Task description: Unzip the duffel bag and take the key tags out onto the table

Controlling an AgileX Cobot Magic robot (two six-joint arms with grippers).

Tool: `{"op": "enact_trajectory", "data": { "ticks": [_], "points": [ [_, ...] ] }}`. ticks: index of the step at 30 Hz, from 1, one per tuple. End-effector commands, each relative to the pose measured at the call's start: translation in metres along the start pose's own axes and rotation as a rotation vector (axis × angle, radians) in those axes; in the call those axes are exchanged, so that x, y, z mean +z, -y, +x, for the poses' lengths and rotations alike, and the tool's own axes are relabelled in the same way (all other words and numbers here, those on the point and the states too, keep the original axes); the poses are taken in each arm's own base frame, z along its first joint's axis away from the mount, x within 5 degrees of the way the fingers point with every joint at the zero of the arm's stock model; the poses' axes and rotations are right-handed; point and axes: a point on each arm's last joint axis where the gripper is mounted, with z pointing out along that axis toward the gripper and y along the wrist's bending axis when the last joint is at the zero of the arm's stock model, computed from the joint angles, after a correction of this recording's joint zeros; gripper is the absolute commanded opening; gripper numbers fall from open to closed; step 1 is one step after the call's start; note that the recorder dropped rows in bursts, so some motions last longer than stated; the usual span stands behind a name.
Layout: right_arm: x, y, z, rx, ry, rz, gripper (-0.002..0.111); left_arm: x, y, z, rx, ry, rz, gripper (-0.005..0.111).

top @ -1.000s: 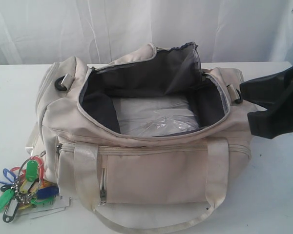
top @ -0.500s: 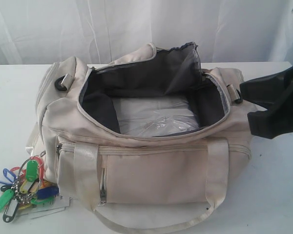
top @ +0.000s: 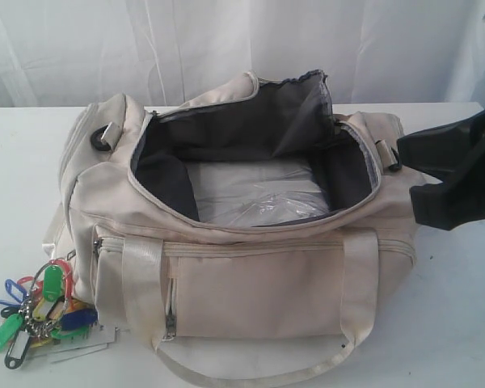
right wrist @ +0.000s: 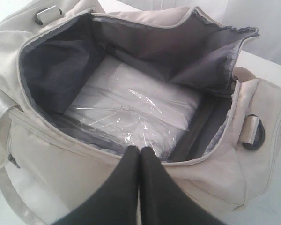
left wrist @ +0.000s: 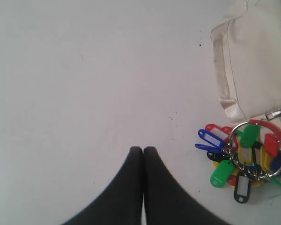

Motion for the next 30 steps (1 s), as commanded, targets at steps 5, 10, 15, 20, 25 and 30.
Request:
{"op": "enact_trajectory", "data": {
  "ticks": [5,10,15,20,25,30],
  "points": [
    [0.000,0.000,0.001,0.005,-0.001,0.000,0.000,-0.040,-0.001,0.019,-0.028,0.159,-0.030,0.000],
    [0.000,0.000,0.001,0.007,-0.001,-0.001,0.000,-0.060,-0.001,0.032,-0.036,0.247,-0.045,0.000],
    [0.000,0.000,0.001,0.007,-0.001,-0.001,0.000,-0.074,-0.001,0.042,-0.038,0.316,-0.048,0.000],
    [0.000,0.000,0.001,0.007,-0.001,-0.001,0.000,-0.086,0.000,0.052,-0.044,0.374,-0.057,0.000],
    [0.000,0.000,0.001,0.007,-0.001,-0.001,0.000,-0.099,0.000,0.065,-0.050,0.443,-0.067,0.000],
    [0.000,0.000,0.001,0.008,-0.001,-0.002,0.000,-0.118,0.002,0.086,-0.061,0.550,-0.083,0.000]
  ]
}}
